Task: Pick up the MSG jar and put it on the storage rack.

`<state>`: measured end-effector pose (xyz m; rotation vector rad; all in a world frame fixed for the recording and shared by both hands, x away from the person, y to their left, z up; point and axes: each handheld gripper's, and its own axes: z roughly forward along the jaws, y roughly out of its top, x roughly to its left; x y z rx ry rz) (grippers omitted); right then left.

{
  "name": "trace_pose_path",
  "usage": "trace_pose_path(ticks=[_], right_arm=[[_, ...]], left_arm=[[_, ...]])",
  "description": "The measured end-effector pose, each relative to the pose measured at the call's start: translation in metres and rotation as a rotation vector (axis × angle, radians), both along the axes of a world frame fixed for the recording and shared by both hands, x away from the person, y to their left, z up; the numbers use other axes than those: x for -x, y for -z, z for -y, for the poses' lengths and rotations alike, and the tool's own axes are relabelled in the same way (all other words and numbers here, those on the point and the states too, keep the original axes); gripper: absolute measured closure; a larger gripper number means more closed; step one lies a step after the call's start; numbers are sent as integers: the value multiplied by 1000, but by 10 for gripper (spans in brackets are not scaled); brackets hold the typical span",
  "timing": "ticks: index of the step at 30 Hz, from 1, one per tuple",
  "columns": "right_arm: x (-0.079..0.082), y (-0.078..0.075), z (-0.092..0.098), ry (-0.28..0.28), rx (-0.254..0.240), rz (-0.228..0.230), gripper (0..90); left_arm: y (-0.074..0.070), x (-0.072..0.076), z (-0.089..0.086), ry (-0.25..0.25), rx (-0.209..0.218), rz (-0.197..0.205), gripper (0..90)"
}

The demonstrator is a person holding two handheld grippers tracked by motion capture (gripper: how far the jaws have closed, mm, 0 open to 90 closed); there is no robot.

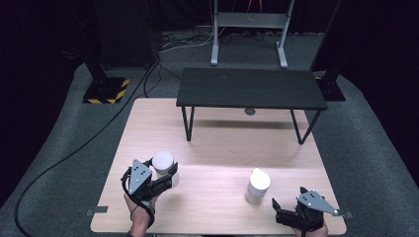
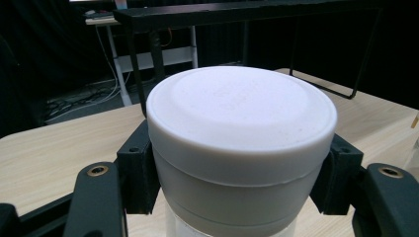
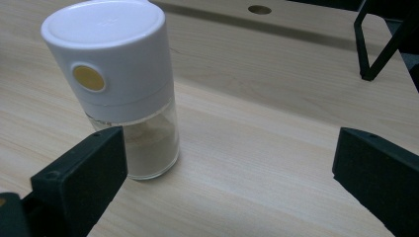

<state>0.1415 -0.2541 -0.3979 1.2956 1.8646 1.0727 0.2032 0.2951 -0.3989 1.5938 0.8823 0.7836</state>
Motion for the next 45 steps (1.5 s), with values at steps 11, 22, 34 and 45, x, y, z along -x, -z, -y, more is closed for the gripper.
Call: trace_pose_path(ticks=[11, 22, 34, 45], right_arm=[[-1, -1, -1, -8, 6, 0, 0], [-3, -3, -2, -16, 11, 1, 0], [-4, -4, -2, -20, 15, -1, 0], [-6, -4, -4, -22, 18, -2, 0]], left_arm=[[-10, -14, 9, 23, -10, 7, 344], [-17, -28, 16, 35, -15, 7, 344], [-25, -43, 22, 44, -19, 1, 344], [-33, -56, 29, 59, -27, 7, 345]])
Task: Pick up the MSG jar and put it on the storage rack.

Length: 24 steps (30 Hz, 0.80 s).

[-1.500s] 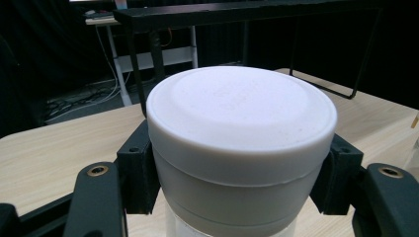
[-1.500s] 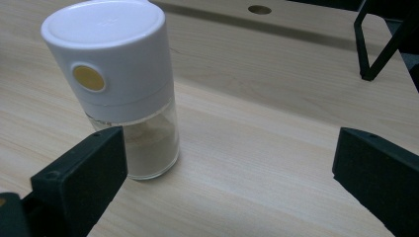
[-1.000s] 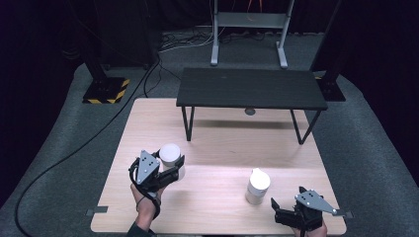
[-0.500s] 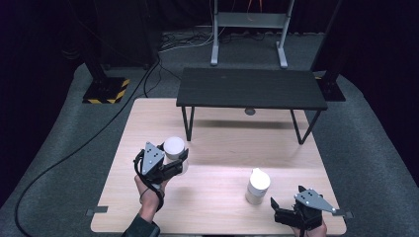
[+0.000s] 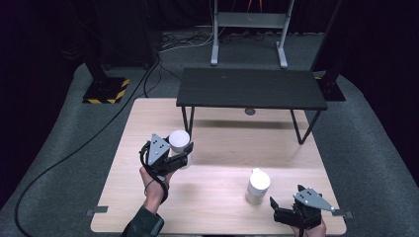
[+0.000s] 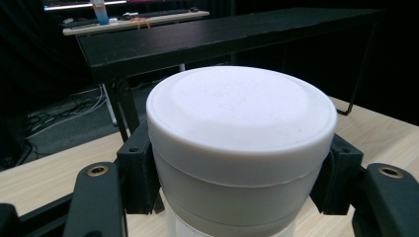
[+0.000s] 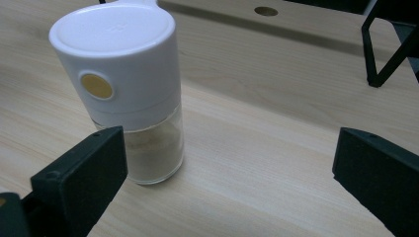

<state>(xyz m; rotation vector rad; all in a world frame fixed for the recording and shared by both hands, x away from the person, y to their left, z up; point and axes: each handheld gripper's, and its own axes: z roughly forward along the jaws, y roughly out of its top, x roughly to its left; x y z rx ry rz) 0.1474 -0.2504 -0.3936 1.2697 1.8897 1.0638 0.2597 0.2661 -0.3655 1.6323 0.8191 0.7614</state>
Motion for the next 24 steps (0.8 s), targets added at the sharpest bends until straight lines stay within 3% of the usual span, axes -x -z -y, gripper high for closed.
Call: trace_pose_path(ticks=[24], right_arm=[[-2, -2, 0, -9, 5, 1, 0]], left_arm=[[-25, -28, 12, 12, -5, 13, 344]])
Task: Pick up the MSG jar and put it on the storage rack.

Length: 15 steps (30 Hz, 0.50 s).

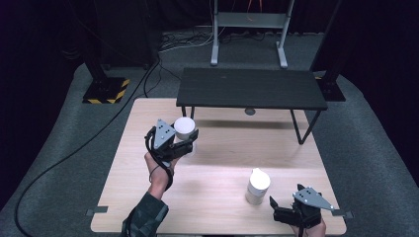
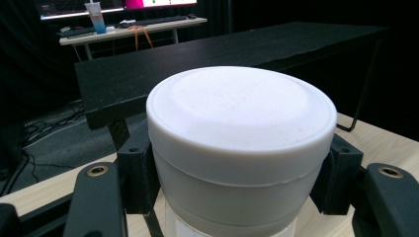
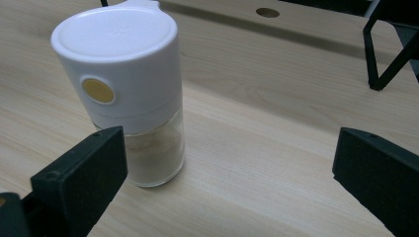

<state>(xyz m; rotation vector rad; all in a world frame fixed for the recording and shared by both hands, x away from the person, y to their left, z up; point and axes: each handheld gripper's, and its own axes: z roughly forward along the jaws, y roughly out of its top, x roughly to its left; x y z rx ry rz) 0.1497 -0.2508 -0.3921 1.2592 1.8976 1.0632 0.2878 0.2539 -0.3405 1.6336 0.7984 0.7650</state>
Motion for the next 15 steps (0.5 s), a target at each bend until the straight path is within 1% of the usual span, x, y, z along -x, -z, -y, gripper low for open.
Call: trace_pose_path(ticks=[9, 15], right_arm=[[-1, 0, 1, 1, 0, -4, 0], [-1, -1, 2, 1, 0, -2, 0]], left_arm=[[-9, -10, 3, -6, 7, 2, 344], [-14, -17, 4, -8, 9, -4, 344]])
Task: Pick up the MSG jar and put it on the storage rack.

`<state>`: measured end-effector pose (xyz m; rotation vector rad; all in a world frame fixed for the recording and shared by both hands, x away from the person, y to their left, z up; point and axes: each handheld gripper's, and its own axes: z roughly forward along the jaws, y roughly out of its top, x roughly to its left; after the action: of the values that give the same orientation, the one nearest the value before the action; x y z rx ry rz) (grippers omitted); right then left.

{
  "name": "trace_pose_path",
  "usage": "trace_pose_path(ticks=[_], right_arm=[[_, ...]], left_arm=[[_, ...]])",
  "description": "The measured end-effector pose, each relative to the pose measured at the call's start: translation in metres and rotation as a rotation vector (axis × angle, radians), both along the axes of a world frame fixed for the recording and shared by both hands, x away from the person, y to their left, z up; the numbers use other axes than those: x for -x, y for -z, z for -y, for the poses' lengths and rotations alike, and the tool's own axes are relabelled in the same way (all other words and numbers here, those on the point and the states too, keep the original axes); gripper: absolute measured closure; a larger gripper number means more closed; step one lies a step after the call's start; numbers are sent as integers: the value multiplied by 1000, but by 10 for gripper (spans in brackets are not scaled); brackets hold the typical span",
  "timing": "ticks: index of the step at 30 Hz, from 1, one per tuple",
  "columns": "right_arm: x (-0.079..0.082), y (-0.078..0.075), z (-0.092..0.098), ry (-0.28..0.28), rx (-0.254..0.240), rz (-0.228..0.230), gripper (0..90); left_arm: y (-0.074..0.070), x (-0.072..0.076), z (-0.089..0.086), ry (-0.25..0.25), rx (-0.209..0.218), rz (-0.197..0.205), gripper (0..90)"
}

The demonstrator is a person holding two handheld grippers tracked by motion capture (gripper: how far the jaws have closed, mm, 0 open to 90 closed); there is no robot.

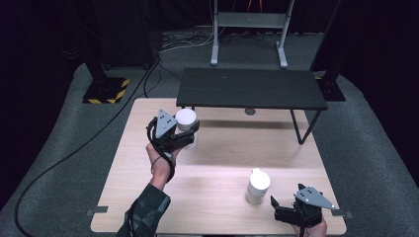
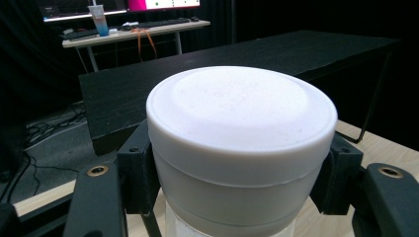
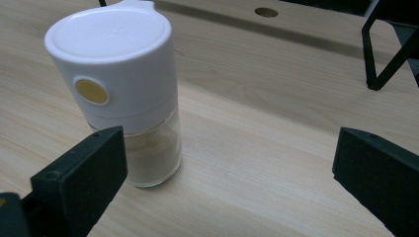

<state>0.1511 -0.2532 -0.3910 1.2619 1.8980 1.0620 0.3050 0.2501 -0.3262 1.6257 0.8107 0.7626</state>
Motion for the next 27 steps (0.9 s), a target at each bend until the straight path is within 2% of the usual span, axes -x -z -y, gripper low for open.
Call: trace_pose_path(ticks=[27], right_arm=[[-3, 0, 2, -6, 3, -9, 0]], left_arm=[[-13, -23, 7, -9, 15, -11, 344]])
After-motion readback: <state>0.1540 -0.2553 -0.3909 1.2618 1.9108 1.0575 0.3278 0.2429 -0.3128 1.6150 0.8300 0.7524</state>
